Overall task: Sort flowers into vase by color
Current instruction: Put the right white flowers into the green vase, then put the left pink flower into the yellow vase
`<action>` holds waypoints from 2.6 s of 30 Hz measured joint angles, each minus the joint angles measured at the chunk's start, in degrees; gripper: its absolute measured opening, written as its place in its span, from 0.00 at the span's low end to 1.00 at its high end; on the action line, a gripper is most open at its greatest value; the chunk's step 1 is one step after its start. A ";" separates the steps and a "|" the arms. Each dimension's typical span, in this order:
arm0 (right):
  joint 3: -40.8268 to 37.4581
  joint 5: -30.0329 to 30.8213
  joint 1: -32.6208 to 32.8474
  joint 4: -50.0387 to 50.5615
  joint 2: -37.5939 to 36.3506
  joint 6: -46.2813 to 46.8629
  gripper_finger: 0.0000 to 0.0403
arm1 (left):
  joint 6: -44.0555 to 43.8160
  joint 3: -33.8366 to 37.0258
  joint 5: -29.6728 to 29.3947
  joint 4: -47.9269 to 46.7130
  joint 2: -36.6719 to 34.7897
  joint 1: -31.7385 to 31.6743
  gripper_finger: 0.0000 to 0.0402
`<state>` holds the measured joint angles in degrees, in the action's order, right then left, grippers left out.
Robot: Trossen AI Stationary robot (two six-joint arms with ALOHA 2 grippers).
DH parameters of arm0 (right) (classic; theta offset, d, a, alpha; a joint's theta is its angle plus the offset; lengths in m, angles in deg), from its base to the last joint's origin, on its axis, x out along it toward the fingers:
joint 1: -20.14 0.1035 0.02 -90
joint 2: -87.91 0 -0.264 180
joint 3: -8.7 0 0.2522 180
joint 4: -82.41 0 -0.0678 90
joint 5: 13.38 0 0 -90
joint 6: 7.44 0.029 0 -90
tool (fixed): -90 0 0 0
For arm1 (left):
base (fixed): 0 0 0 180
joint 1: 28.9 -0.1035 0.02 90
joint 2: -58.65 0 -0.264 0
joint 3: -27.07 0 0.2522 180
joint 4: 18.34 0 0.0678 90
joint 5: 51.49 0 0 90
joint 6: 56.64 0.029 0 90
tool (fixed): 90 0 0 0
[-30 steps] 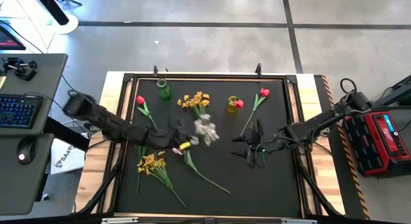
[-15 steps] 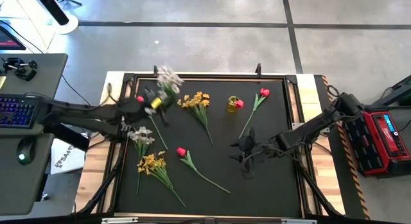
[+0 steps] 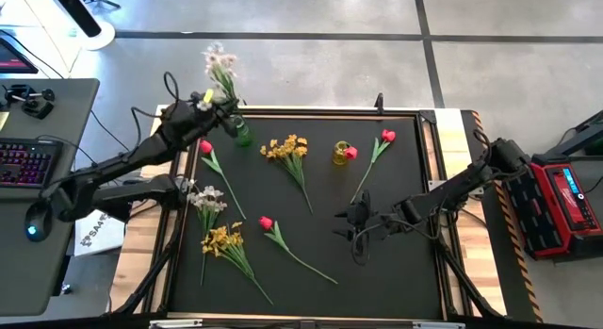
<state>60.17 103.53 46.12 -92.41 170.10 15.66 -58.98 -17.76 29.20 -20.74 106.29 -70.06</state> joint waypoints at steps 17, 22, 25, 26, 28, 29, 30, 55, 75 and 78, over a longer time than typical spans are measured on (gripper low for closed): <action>0.00 0.28 -0.11 0.04 0.00 -0.19 0.52 | 2.61 -0.84 -0.20 0.72 -0.73 -4.14 0.01; 0.00 1.58 -0.11 0.04 0.00 -0.04 0.52 | 2.53 -2.73 1.58 -5.50 -2.73 -4.14 0.01; 0.00 1.60 -0.11 0.04 0.00 -0.04 0.52 | 2.57 -2.82 1.42 -9.26 -2.97 -4.14 0.01; 0.00 1.60 -0.11 0.04 -0.02 -0.04 0.52 | 2.68 -2.80 0.76 -10.67 -2.88 -4.14 0.01; 0.00 1.60 -0.11 0.04 -0.01 -0.04 0.52 | 3.70 -2.27 -0.99 -11.46 -2.48 -4.14 0.01; 0.00 1.60 -0.11 0.00 -0.02 -0.07 0.52 | 4.15 -1.85 -1.61 -11.32 -2.18 -4.14 0.01; 0.00 1.60 -0.11 -0.12 -0.02 -0.14 0.52 | 4.36 -1.38 -1.67 -11.12 -1.79 -4.14 0.01; 0.01 1.46 -0.11 -1.18 -0.02 -1.73 0.52 | 1.43 -16.92 -2.91 -42.14 -0.09 -4.64 0.53; 0.02 0.07 -0.13 0.35 -0.04 -1.08 0.52 | -1.54 -16.31 2.63 -40.68 -2.67 -3.24 0.54; 0.02 0.02 -0.13 0.35 -0.04 -1.09 0.52 | -1.46 -14.95 1.06 -38.09 -0.70 -3.29 0.53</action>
<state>60.19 103.55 45.99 -92.06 170.06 14.56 -60.44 -32.72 30.26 -58.83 105.58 -73.35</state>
